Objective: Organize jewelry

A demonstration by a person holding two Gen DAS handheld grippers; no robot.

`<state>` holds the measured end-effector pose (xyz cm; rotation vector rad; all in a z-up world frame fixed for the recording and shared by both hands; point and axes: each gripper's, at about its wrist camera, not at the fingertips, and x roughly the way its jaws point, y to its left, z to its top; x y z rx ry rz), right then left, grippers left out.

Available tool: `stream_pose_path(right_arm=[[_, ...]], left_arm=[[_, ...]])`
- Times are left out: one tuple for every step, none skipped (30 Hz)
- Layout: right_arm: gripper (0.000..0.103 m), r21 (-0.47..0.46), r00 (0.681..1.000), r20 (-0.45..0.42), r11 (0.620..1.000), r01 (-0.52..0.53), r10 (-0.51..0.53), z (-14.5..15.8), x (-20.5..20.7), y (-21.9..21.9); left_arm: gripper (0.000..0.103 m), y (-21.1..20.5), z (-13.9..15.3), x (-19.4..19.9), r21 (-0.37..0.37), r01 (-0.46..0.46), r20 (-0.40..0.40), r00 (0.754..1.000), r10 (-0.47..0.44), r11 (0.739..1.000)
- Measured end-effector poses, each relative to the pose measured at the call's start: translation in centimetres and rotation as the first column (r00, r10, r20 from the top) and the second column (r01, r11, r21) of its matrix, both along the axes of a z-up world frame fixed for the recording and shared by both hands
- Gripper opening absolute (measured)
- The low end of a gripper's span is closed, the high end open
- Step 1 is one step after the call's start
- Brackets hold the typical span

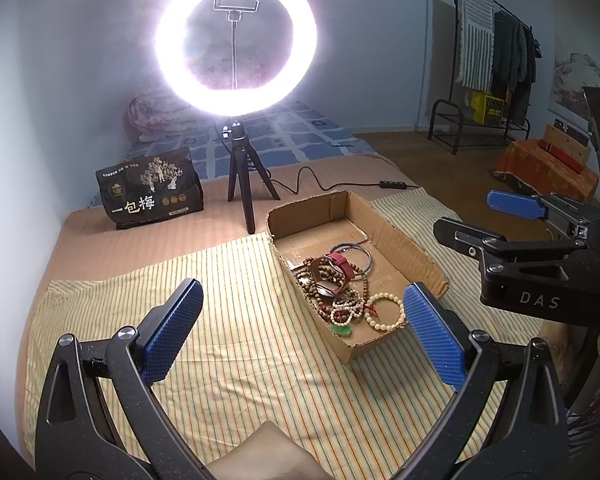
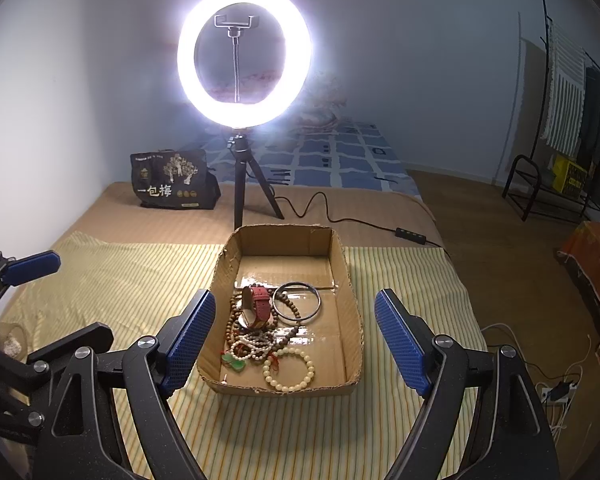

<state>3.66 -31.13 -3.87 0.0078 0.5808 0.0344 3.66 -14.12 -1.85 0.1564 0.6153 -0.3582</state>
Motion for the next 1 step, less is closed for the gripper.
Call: stream_pose_path(right_arm=[[0.082, 0.000, 1.000, 0.000, 1.000, 0.001, -0.001, 0.00, 0.01, 0.00]], left_arm=[[0.102, -0.01, 0.01, 0.00, 0.000, -0.002, 0.002, 1.000, 0.002, 1.000]])
